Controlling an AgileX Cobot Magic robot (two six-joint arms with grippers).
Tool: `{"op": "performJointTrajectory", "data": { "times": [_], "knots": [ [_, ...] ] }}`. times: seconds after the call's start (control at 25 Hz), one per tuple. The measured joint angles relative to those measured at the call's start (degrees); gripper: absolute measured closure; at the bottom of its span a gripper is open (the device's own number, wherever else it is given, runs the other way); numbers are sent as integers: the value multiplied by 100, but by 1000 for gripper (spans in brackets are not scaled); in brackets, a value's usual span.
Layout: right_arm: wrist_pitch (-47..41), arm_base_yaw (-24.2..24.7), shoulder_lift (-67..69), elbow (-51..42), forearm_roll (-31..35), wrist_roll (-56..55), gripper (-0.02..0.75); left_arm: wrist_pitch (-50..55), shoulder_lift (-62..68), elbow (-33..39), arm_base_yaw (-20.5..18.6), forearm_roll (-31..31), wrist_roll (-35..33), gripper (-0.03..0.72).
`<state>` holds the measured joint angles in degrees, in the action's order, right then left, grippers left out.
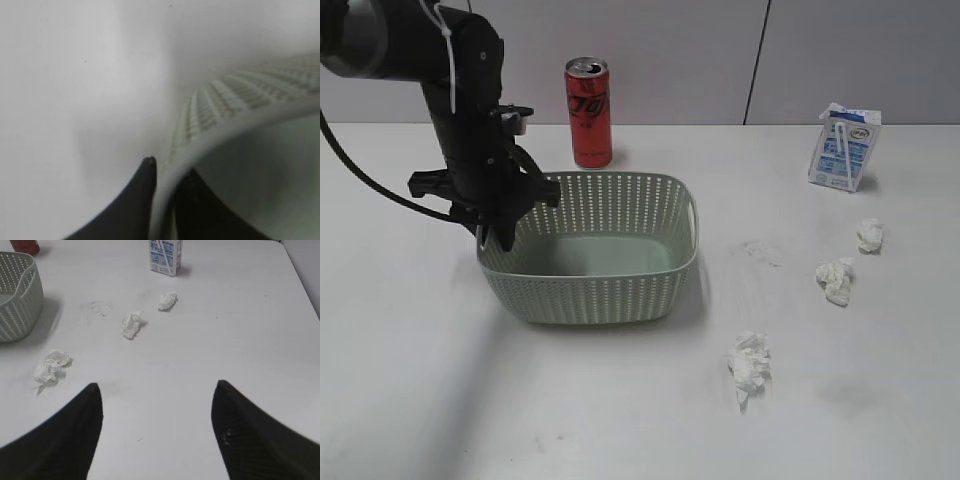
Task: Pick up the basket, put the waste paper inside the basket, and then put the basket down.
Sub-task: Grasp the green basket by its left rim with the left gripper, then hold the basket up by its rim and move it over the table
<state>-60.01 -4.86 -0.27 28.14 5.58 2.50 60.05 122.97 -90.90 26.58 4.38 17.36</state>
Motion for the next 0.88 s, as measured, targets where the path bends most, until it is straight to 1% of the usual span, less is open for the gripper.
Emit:
{"op": "performJointTrajectory", "data": {
  "times": [0.04, 0.12, 0.28, 0.48, 0.56, 0.68, 0.8, 0.88],
  "knots": [
    [0, 0, 0, 0, 0, 0, 220, 21, -6, 0, 0, 13, 16, 617],
    [0, 0, 0, 0, 0, 0, 220, 32, -51, -15, 0, 69, 44, 656],
    [0, 0, 0, 0, 0, 0, 220, 230, -286, -15, 0, 65, 57, 684],
    [0, 0, 0, 0, 0, 0, 220, 344, -891, 160, 22, 6, 57, 687],
    [0, 0, 0, 0, 0, 5, 220, 192, -1254, 474, 80, 38, 57, 687],
    [11, 0, 86, 0, 0, 0, 220, -198, -1845, 1216, 192, 82, 57, 688],
    [196, 0, 690, 90, 0, 0, 220, -632, -2264, 1992, 223, 191, 69, 688],
    [504, 0, 1423, 190, 0, -122, 220, -819, -2398, 2320, 217, 197, 121, 688]
  ]
}}
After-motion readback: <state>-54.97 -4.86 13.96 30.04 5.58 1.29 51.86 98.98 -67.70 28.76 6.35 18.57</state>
